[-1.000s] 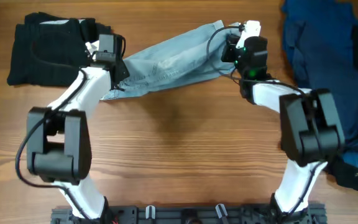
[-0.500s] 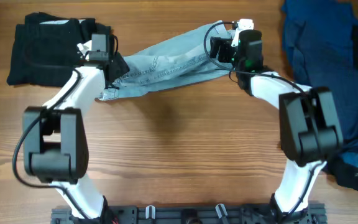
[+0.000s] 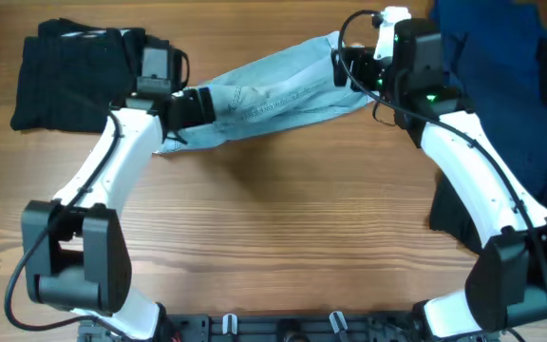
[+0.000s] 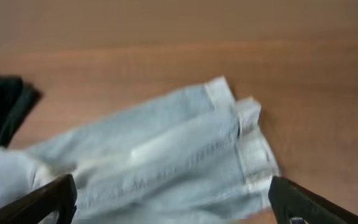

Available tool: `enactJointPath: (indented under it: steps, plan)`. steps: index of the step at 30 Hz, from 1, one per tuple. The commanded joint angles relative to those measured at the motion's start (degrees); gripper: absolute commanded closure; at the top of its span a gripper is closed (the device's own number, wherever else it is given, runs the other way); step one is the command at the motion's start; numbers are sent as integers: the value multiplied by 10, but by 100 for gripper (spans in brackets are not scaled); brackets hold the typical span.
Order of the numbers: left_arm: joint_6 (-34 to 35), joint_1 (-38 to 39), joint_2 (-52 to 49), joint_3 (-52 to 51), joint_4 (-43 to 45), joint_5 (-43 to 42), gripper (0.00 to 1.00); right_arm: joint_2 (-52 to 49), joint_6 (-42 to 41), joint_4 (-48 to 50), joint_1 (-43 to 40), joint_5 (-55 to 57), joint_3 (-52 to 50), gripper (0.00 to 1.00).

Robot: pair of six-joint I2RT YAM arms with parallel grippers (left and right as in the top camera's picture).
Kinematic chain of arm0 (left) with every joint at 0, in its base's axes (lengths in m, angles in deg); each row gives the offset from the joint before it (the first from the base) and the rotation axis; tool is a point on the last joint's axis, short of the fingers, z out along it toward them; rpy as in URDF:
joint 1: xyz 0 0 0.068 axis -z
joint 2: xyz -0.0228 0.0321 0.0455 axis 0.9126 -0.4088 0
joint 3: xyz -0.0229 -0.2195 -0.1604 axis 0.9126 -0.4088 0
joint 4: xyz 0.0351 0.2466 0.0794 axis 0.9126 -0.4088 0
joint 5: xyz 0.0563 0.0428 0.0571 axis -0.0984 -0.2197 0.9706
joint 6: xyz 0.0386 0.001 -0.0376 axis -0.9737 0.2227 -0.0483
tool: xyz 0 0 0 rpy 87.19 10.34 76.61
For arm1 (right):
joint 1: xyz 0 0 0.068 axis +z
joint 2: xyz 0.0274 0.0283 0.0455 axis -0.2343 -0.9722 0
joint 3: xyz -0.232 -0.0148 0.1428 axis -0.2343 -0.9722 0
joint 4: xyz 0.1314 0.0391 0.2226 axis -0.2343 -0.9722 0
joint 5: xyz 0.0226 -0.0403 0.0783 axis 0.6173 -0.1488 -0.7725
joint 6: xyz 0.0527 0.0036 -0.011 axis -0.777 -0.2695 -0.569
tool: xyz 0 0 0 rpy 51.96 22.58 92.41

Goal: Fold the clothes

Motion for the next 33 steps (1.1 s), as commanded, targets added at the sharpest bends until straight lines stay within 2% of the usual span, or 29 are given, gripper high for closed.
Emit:
enactJointPath:
  steps: [1,10,13,21,24,27,29,33]
  plan:
    - [-117,12,-20,1,-1,-19,0,0,9,-32,1,-35,2,0]
    - [-210,14,-70,1,7,-45,2,0,9,-73,1,-34,2,0]
    - [-214,16,-76,1,19,-48,3,0,9,-70,1,-34,2,0]
    - [-219,44,-77,1,25,-47,18,0,9,-68,-2,-28,2,0]
    - [-227,61,-77,1,28,-44,33,0,9,-68,-6,-28,2,0]
    - [-227,66,-77,1,34,-42,73,0,9,-70,-9,-28,2,0]
    - [-226,65,-77,1,38,-38,96,0,9,-71,-11,-28,2,0]
    - [-192,59,-71,4,64,26,96,0,9,-70,-11,-28,2,1]
